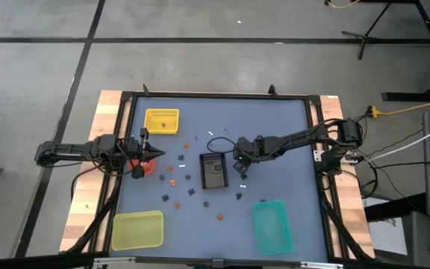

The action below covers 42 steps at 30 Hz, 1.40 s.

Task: Sort Halloween decoration
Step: Put the black spider toy into the black bin

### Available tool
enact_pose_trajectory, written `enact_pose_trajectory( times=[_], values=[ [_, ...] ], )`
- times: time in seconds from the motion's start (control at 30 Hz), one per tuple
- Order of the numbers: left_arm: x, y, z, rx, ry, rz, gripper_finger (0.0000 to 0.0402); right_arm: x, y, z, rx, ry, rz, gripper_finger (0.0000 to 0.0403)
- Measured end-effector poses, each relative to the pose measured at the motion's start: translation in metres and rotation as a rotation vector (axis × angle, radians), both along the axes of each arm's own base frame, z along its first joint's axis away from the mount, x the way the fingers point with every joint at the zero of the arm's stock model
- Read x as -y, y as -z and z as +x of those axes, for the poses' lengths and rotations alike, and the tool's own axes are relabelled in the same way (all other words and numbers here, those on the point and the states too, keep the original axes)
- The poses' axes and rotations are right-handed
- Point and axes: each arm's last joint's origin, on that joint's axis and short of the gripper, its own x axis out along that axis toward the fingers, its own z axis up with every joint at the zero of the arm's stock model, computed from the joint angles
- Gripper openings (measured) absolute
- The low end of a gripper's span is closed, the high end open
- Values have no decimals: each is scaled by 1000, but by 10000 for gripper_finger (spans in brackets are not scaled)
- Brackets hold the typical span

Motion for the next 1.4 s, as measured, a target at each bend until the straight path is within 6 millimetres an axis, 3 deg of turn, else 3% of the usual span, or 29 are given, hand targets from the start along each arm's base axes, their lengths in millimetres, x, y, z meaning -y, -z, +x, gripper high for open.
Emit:
enact_pose_trajectory(
  times=[0.23,0.57,1.07,1.4],
  values=[
    [0,0,0,0,0,0,0,0,0,0,0,0,0,150],
    [0,0,0,0,0,0,0,0,0,0,1,-2,0,88],
    [0,0,0,0,0,0,0,0,-2,0,4,-1,-1,110],
    [0,0,0,0,0,0,0,1,-31,18,67,-60,-23,110]
  ],
)
